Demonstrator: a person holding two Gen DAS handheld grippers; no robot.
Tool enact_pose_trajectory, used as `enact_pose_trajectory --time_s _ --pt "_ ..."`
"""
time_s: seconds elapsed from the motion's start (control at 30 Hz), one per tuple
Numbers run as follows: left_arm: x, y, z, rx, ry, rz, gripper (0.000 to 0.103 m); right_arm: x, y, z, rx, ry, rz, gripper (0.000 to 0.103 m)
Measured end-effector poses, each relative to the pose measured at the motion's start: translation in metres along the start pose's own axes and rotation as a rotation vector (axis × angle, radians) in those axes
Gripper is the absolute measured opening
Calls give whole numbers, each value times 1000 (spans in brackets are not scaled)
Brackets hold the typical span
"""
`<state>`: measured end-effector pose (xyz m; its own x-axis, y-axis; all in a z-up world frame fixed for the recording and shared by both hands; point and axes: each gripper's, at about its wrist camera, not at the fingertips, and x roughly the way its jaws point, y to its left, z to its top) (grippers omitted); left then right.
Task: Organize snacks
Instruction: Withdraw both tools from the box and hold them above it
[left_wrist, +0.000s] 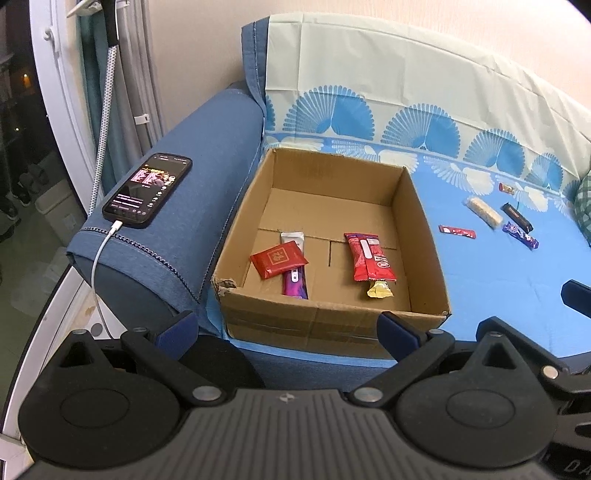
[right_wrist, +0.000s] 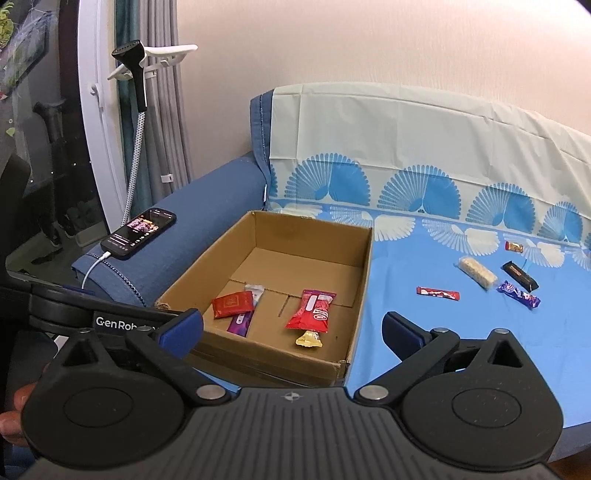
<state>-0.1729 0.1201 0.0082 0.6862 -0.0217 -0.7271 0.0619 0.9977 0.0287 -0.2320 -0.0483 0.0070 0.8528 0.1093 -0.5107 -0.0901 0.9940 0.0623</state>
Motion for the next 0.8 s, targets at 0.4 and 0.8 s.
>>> enact_pose_trajectory --time_s 0.4,0.8 --pt "-2 1 -3 2 -1 -7 103 -1 0 -2 -1 6 1 102" --pt "6 0 -5 0 27 -8 103 7 0 -4 5 36 3 102"
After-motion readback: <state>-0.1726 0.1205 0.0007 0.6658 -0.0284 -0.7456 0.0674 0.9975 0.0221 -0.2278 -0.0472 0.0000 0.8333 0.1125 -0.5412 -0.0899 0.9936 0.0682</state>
